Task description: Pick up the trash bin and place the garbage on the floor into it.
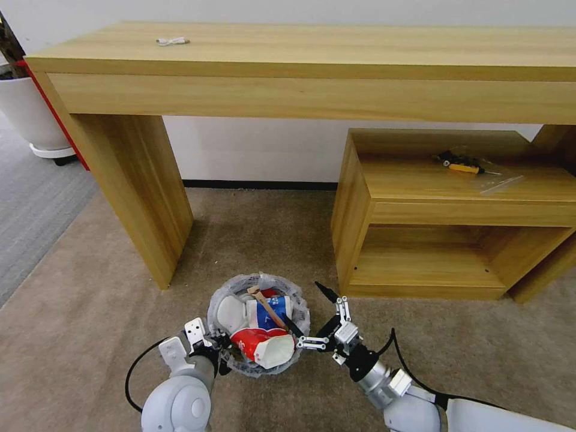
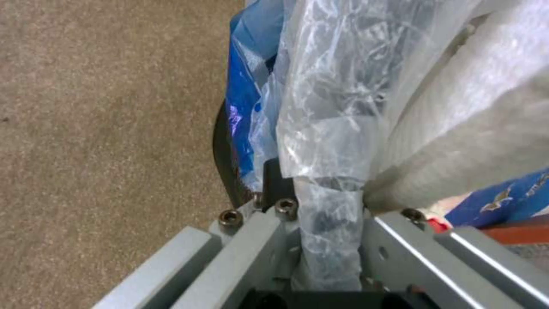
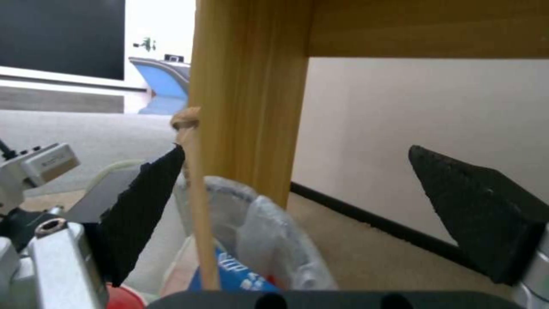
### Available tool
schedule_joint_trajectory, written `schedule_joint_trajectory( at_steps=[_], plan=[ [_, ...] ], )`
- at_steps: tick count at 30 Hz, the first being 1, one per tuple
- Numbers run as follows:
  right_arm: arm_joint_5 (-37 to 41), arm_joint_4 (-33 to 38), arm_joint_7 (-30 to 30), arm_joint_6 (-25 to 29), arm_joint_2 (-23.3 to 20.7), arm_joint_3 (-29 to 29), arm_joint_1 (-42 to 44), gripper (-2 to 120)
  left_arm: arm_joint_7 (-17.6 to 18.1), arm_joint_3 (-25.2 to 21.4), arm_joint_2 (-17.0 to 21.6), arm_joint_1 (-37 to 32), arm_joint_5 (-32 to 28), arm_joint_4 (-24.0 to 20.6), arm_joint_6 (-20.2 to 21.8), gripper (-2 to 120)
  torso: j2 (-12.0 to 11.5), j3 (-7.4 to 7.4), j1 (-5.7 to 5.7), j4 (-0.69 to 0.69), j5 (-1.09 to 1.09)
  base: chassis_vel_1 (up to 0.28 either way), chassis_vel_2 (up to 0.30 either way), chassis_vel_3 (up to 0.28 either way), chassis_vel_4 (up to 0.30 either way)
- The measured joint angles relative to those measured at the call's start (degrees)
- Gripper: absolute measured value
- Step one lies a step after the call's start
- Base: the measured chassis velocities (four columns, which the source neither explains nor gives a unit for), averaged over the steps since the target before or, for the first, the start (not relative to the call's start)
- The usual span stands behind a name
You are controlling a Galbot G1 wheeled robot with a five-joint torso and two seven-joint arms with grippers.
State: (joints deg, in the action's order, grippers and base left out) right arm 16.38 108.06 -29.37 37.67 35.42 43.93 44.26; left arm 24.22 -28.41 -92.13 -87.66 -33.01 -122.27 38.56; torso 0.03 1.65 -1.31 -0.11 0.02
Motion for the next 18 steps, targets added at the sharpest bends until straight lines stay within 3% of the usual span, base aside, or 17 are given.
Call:
schedule_joint_trajectory(
  at_steps=[6, 9, 15, 18],
  plan=[
    [-0.02, 1.4, 0.53, 0.46, -2.43, -4.17, 2.83, 100, 0.96, -0.47, 0.0, 0.7, -1.56, -0.67, 0.66, 0, 0.0, 0.0, 0.0, 0.0, 0.0, 0.0, 0.0, 0.0, 0.0],
    [-0.11, 2.78, 0.69, 1.08, -5.06, -7.94, 5.22, 100, 3.97, -0.94, 0.0, 1.63, -6.91, -2.22, 1.92, 0, 0.0, 0.0, 0.0, -0.01, 0.0, 0.0, 0.0, 0.0, 0.0],
    [-0.97, 3.03, 0.69, 1.97, -7.55, -12.51, 8.24, 100, 7.49, -1.64, 1.08, 2.23, -11.94, -3.29, 2.83, 0, 0.0, 0.0, 0.0, -0.01, 0.0, 0.0, 0.0, 0.0, 0.0],
    [-2.14, 2.93, 0.36, 2.53, -8.44, -14.49, 10.1, 100, 12.33, -3.08, 4.01, 2.32, -18.39, -3.81, 3.49, 0, 0.0, 0.0, 0.0, -0.01, 0.0, 0.0, 0.0, 0.0, 0.0]
  ],
)
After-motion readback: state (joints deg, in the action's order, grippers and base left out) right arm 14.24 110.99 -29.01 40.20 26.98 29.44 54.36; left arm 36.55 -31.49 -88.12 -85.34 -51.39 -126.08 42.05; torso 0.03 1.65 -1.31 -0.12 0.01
